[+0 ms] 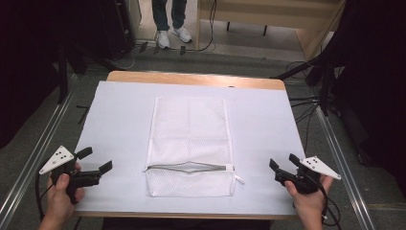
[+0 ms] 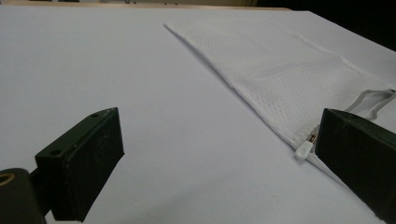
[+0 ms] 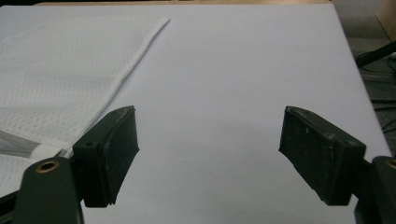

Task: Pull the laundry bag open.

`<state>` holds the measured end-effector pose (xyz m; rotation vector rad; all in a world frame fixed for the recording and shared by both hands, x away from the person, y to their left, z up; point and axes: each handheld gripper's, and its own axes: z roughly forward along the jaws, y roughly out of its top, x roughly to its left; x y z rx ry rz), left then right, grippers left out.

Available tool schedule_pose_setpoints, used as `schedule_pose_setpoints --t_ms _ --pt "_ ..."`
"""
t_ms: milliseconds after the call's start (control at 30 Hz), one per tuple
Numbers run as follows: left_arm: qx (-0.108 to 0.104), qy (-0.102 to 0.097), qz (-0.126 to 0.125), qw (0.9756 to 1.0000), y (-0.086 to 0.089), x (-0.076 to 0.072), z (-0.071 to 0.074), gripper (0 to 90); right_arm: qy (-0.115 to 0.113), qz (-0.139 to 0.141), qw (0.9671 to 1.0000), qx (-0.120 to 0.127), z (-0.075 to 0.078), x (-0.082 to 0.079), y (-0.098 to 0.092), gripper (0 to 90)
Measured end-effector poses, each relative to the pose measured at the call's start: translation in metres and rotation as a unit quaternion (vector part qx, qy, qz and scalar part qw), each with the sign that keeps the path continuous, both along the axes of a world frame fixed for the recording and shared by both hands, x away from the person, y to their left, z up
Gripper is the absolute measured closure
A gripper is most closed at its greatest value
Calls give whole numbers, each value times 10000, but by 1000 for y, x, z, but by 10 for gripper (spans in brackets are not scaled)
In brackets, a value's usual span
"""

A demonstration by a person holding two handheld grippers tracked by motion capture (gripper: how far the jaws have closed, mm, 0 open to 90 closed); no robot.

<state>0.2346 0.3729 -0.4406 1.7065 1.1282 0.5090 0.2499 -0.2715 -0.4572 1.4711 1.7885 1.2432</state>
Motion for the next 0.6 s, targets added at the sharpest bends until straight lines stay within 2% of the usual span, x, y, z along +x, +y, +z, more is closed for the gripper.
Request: schedule_pose_setpoints --t_ms 100,267,400,600 --pt "-48 -5 -13 10000 2 0 0 3 14 -82 10000 -9 -2 -1 -10 192" --pt "-3 -3 41 10000 7 1 0 0 37 -217 9997 97 -6 -3 -29 196" --pt "-45 31 46 10000 7 2 -1 0 149 -291 9994 125 -9 -4 -34 198" --pt "-5 45 -16 10000 3 4 -1 0 172 -311 9993 95 -10 -3 -32 201"
